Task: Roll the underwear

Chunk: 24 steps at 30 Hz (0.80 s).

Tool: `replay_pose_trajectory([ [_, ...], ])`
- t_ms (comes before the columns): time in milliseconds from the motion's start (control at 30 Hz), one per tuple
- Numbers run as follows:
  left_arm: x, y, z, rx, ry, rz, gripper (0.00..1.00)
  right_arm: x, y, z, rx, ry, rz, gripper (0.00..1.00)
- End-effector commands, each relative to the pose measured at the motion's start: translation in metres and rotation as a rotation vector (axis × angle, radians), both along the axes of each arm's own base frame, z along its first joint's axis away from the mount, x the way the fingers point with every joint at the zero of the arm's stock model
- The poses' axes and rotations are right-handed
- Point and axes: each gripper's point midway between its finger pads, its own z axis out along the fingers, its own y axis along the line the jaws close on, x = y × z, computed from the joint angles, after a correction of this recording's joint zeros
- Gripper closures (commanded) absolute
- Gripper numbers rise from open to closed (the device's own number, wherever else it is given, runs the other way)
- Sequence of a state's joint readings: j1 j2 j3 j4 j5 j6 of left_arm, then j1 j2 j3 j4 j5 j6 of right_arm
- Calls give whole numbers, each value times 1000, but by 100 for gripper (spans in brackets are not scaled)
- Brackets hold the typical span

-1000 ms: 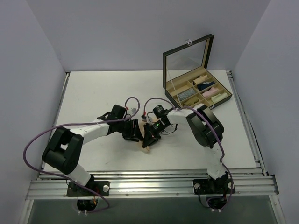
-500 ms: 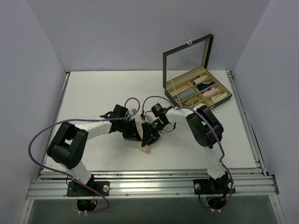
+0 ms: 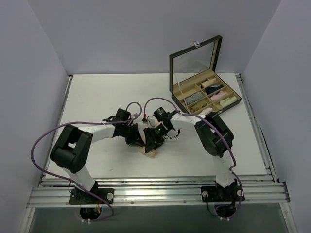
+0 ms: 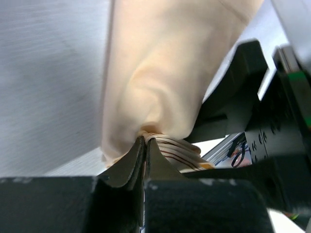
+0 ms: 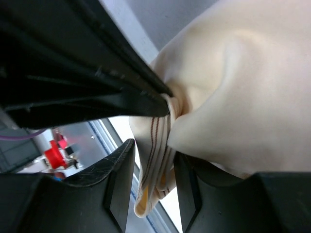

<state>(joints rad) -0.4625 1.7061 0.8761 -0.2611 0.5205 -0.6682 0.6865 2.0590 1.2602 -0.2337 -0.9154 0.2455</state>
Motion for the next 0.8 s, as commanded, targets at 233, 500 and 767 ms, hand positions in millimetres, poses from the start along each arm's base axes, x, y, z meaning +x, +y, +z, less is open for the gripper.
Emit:
replay_pose_trajectory([
  [233, -2, 32, -18, 86, 50, 61, 98, 13, 0, -4, -89, -163, 4, 97],
  [500, 13, 62, 7, 120, 17, 226, 58, 25, 4, -13, -60, -85, 23, 100],
  [767, 11, 72, 36, 102, -22, 267, 44, 23, 1, -31, -67, -21, 36, 100],
])
